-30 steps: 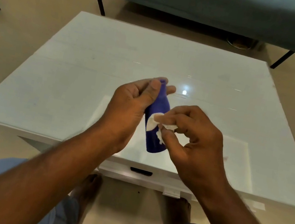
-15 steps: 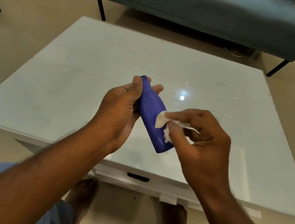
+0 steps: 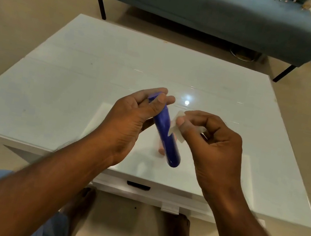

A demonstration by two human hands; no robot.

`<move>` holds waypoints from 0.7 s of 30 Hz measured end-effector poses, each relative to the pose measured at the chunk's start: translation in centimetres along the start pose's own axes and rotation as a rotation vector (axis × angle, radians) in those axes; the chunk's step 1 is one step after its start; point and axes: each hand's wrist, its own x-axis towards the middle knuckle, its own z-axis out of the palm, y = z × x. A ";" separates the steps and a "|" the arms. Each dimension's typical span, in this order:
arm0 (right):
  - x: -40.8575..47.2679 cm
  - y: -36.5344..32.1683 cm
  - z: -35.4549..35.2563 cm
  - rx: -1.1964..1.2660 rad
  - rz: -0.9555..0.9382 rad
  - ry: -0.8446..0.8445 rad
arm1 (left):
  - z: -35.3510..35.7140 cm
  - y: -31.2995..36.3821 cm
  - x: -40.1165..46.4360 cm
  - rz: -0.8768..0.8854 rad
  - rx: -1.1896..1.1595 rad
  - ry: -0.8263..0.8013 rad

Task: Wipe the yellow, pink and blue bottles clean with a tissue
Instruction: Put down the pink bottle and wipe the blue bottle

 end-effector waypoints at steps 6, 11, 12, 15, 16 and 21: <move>-0.6 0.4 0.2 -0.184 -0.170 -0.082 | 0.4 -0.2 -0.3 0.087 0.116 0.089; -0.7 1.0 -0.2 -0.220 -0.103 -0.147 | -0.7 0.4 0.0 0.061 0.029 0.194; -0.7 0.8 -0.2 -0.193 -0.143 -0.122 | -0.3 0.2 -0.3 0.041 0.065 0.141; -0.4 0.2 -0.1 -0.121 -0.215 -0.063 | 1.3 -0.8 -1.3 0.004 0.157 0.014; -0.3 0.2 -0.2 -0.114 -0.180 -0.068 | 1.4 -0.7 -1.3 0.012 0.153 0.016; -0.5 0.8 -0.2 -0.181 0.007 -0.196 | -0.4 0.5 0.3 0.046 0.009 0.129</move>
